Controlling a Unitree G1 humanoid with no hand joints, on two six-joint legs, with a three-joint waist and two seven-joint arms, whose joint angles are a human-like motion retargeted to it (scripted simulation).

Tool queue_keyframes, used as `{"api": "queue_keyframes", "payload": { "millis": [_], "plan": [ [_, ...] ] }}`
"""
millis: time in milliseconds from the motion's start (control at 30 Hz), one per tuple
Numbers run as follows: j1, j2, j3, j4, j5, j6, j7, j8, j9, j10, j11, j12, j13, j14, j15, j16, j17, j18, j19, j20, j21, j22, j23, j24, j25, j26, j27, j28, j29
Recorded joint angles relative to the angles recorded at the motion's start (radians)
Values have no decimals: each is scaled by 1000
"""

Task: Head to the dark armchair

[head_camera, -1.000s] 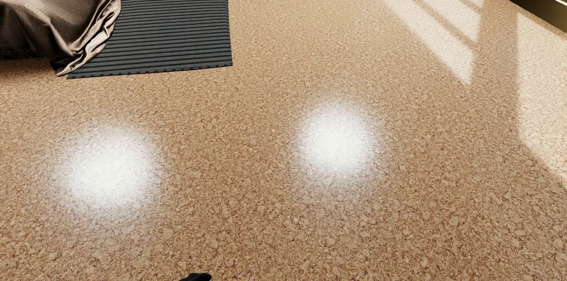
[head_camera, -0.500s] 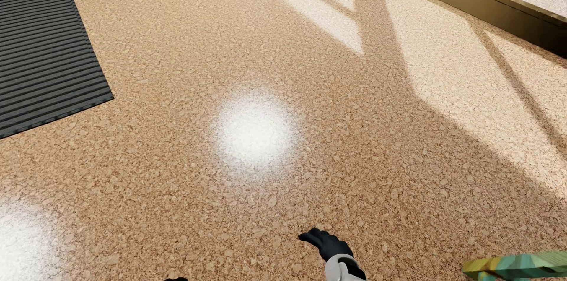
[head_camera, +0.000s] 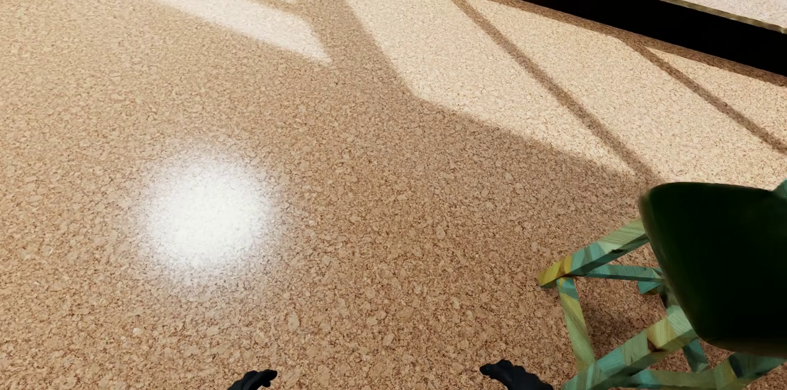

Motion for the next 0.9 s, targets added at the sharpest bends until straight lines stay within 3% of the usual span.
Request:
{"api": "queue_keyframes", "payload": {
  "millis": [67, 100, 167, 200, 233, 267, 367, 467, 533, 600, 667, 700, 767, 833, 867, 900],
  "plan": [
    [21, -6, 4, 44, -46, 7, 84, -43, -3, 1, -48, 8, -9, 0, -125, 12, 10, -6, 1, -52, -6, -11, -48, 26, 9, -12, -30, -28, 2],
    [38, -35, 5, 60, -172, 7, 131, -127, -4, -9, -93, 17, -11, 2, -155, 22, 21, -9, 15, -73, -5, -15, -65, 31, 7, -19, -39, -36, 2],
    [80, -5, 6, 77, -494, -1, 218, -591, -15, -61, -279, 29, -14, 21, -224, 47, 53, -18, -196, -96, 9, -19, -73, 32, -19, -13, -30, -49, -5],
    [98, 54, 5, 82, -582, -5, 259, -833, -23, -87, -391, 33, -17, 30, -238, 55, 65, -26, -231, -94, 19, -19, -65, 23, -38, -3, -19, -53, -8],
    [115, 97, 2, 90, -612, -6, 300, -1008, -30, -106, -477, 43, -23, 37, -199, 63, 81, -38, -201, -87, 29, -31, -53, 6, -56, 10, -3, -54, -8],
    [132, 115, -3, 99, -613, -5, 340, -1084, -36, -116, -532, 52, -29, 41, -140, 67, 90, -52, -146, -74, 39, -43, -38, -15, -67, 23, 9, -50, -6],
    [201, 118, -24, 138, -534, 0, 463, -1015, -43, -148, -635, 78, -35, 71, -150, 81, 100, -103, -167, -48, 67, -65, 13, -64, -75, 46, 17, -20, -1],
    [246, 123, -44, 211, -448, 13, 545, -927, -50, -122, -668, 54, -1, 103, -169, 107, 102, -159, -196, -99, 44, -22, 65, -39, -24, 65, -3, -43, 11],
    [252, 115, -57, 302, -377, 26, 586, -869, -52, -32, -665, 27, 14, 124, -191, 114, 106, -185, -228, -105, 35, 2, 110, -20, -20, 58, 15, -46, 15],
    [217, 96, -61, 460, -292, 48, 592, -807, -38, 177, -613, 21, -1, 147, -237, 128, 124, -145, -264, -90, 41, -23, 182, -25, -39, 36, 43, -34, 9],
    [169, 99, -57, 631, -184, 86, 559, -744, -12, 398, -576, 17, -20, 118, -272, 139, 148, 4, -298, -87, 58, -70, 223, -40, -59, 20, 54, -29, 12],
    [112, 111, -46, 650, -133, 106, 464, -698, 2, 476, -570, 20, -29, 57, -280, 136, 151, 33, -313, -84, 62, -97, 233, -47, -64, 14, 51, -22, 10],
    [-6, 130, -27, 563, -63, 132, 250, -590, 17, 535, -555, 40, -42, 1, -288, 109, 157, -3, -336, -73, 25, -138, 234, -62, -36, 7, 63, -8, 8],
    [-81, 145, -16, 422, -22, 146, 110, -481, 24, 480, -541, 57, -29, -48, -290, 84, 176, 11, -351, -81, -89, -155, 157, -66, 64, -7, 58, -31, 40],
    [-121, 156, -10, 330, -6, 150, 22, -428, 27, 436, -539, 60, -10, -63, -290, 80, 178, 22, -358, -93, -144, -157, 87, -54, 113, -21, 23, -49, 56],
    [-158, 171, -7, 228, 6, 152, -74, -376, 31, 383, -543, 53, 1, -73, -288, 71, 179, 13, -365, -110, -173, -159, 13, -34, 129, -18, -25, -65, 45]
  ]
}}
